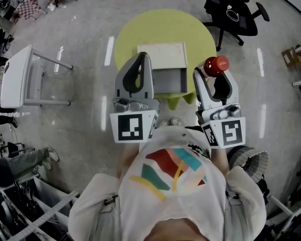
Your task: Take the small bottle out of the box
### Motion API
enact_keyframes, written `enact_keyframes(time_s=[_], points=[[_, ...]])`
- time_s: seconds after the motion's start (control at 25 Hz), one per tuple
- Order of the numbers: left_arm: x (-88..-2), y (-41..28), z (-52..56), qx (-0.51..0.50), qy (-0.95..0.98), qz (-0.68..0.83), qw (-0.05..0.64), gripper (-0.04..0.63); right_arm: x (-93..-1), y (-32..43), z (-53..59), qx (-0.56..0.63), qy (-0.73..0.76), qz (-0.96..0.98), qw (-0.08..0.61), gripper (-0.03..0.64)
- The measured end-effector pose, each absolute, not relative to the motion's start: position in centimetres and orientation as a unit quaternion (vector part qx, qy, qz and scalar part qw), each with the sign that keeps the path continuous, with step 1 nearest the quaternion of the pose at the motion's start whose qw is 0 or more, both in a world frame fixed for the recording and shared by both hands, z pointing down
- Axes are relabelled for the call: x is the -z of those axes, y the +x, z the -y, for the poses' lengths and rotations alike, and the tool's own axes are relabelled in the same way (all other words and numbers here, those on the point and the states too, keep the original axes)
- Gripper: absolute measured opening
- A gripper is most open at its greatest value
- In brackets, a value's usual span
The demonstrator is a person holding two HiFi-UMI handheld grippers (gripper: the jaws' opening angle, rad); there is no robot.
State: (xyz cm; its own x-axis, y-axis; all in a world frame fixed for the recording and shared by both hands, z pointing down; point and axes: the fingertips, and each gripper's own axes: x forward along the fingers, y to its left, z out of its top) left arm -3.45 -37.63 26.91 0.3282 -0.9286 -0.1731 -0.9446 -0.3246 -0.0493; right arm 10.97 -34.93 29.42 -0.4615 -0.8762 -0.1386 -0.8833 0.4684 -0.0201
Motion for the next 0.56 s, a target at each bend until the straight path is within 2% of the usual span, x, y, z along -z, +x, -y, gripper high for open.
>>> enact_keyframes(time_s=[0.56], points=[[-27.21,-4.25,38.07,-0.054,-0.806,-0.585,0.069,0.015,-29.47,11.06,35.65,-0.030,-0.514,-0.855,0.060,0.209]])
